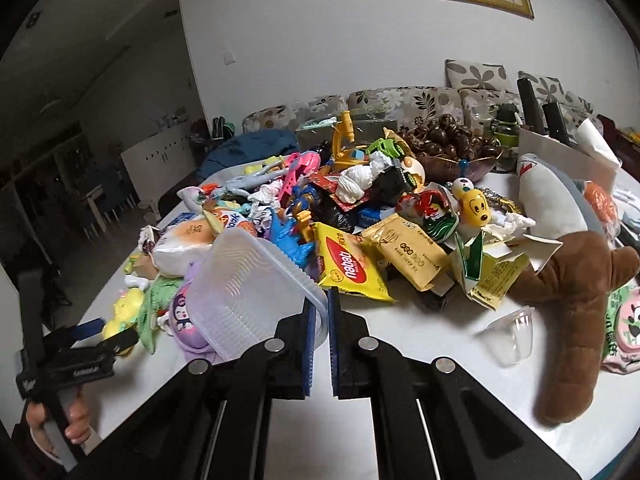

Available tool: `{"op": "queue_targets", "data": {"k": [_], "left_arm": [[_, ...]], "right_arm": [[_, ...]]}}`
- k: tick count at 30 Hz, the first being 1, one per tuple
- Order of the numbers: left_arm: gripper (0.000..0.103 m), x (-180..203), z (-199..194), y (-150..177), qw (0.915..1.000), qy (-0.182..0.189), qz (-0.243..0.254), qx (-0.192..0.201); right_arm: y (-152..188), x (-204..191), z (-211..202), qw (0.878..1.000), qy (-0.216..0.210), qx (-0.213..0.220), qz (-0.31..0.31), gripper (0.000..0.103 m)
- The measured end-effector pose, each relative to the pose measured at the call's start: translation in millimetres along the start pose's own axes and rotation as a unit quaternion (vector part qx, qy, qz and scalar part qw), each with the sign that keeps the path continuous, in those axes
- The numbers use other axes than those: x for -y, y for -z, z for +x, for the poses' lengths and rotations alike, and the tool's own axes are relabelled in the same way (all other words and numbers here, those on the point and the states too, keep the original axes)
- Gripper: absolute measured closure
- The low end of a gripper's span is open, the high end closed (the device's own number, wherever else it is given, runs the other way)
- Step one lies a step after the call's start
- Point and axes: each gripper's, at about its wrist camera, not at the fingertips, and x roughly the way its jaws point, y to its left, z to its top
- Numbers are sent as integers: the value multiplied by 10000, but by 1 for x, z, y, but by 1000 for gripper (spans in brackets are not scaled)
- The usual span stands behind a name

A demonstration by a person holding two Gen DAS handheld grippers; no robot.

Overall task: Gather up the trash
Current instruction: 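Grasp the clear plastic tray with the right tool, then grasp the yellow dinosaur toy with the left tool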

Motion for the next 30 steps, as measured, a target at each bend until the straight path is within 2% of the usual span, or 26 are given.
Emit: {"op": "queue_targets", "data": {"k": [2, 6, 8, 10, 12, 15, 19, 21, 23, 24, 25, 26, 27, 28, 30], "left_arm": [[7, 9, 0, -12, 9997, 7, 221, 80], [7, 23, 14, -30, 9964, -340, 768, -60], [7, 17, 13, -33, 9957, -289, 870, -92], [7, 4, 3, -29, 9970, -154, 754, 31], [7, -16, -5, -18, 9991, 43, 411, -68], [7, -38, -2, -3, 9994, 29, -168, -317], [7, -44, 27, 1, 9952, -240, -501, -809], [7, -38, 38, -6, 9946, -604, -351, -769], [7, -34, 49, -13, 9932, -699, -256, -897], [9, -34, 52, -16, 9933, -718, -221, -874], [19, -35, 52, -18, 9940, -700, -195, -815], [33, -35, 50, -18, 9950, -671, -151, -731], [53, -33, 45, -19, 9959, -619, -48, -663], [55, -32, 43, -19, 9960, -600, -13, -668], [55, -34, 21, -15, 9985, -257, -169, -461]], "right_arm": [[1, 0, -2, 10000, -37, 14, -11, 97], [1, -1, 2, 9999, -101, 6, 27, 97], [3, -3, 0, 9999, -152, -5, 19, 97], [4, -6, -2, 9998, -191, -2, -27, 97], [6, -12, -1, 9996, -256, -49, -105, 97], [8, -20, 2, 9992, -344, -105, -201, 97], [10, -29, 6, 9986, -413, -183, -262, 97], [11, -30, 7, 9986, -391, -214, -278, 97], [12, -29, 7, 9987, -379, -244, -246, 97], [13, -28, 7, 9986, -390, -281, -218, 97], [14, -27, 7, 9986, -390, -304, -192, 97], [15, -26, 6, 9986, -393, -316, -175, 97], [16, -25, 6, 9985, -390, -330, -173, 97], [16, -26, 5, 9985, -381, -338, -185, 97], [17, -27, 3, 9985, -369, -347, -215, 97]]}}
